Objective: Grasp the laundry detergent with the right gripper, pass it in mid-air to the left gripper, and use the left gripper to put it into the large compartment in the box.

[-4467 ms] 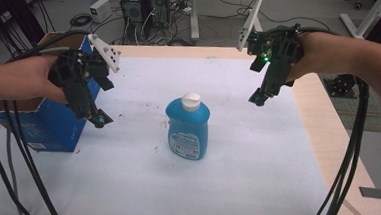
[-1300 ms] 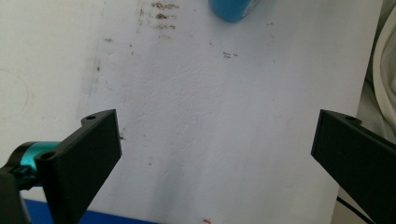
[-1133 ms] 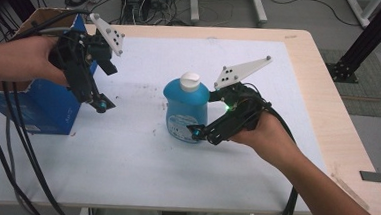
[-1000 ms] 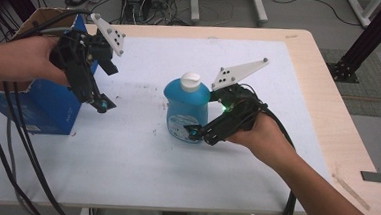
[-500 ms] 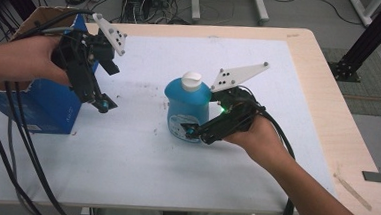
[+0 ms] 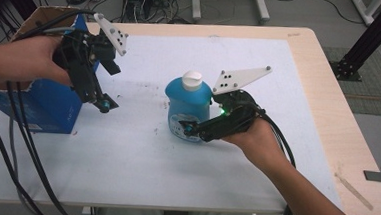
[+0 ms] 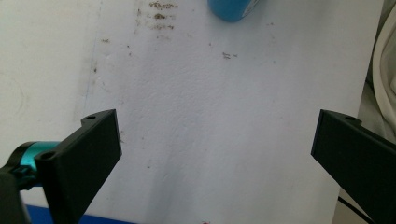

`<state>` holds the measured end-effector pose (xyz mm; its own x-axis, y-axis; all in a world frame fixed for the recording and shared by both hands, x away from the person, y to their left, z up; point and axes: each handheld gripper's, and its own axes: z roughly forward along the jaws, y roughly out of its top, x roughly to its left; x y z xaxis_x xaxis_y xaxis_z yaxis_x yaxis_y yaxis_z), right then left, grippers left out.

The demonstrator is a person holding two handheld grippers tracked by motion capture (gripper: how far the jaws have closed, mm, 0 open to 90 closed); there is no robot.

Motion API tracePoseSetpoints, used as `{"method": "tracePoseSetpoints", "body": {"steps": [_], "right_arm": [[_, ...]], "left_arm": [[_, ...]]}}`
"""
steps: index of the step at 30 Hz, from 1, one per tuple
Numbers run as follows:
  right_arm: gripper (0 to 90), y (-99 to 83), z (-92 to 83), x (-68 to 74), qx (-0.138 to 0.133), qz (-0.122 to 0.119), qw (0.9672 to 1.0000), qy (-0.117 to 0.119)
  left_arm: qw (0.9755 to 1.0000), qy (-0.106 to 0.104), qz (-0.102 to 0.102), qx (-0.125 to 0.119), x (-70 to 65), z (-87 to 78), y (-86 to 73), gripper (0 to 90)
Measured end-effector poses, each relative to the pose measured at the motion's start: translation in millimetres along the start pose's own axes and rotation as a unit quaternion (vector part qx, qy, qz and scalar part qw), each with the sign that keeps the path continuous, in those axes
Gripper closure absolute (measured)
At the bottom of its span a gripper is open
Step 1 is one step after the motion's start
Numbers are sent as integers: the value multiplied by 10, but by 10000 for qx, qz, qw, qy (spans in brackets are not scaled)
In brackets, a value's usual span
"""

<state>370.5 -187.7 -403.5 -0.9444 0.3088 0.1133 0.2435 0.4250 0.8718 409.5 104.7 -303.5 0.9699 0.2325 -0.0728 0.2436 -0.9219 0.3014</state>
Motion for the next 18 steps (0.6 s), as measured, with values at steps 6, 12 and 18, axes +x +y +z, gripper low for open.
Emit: {"method": "tracePoseSetpoints", "body": {"steps": [6, 12, 18], "right_arm": [[311, -25, 17, 0, -84, -15, 9999, -65], [379, -39, 22, 6, -191, -84, 9998, -76], [418, -44, 39, 14, -201, -147, 9996, -122]], "left_arm": [[10000, -4, -23, -16, -5, 7, 0, 16], [10000, -8, -15, -2, -2, 9, -10, 16], [10000, -15, -23, -8, 1, 14, -26, 16]]}}
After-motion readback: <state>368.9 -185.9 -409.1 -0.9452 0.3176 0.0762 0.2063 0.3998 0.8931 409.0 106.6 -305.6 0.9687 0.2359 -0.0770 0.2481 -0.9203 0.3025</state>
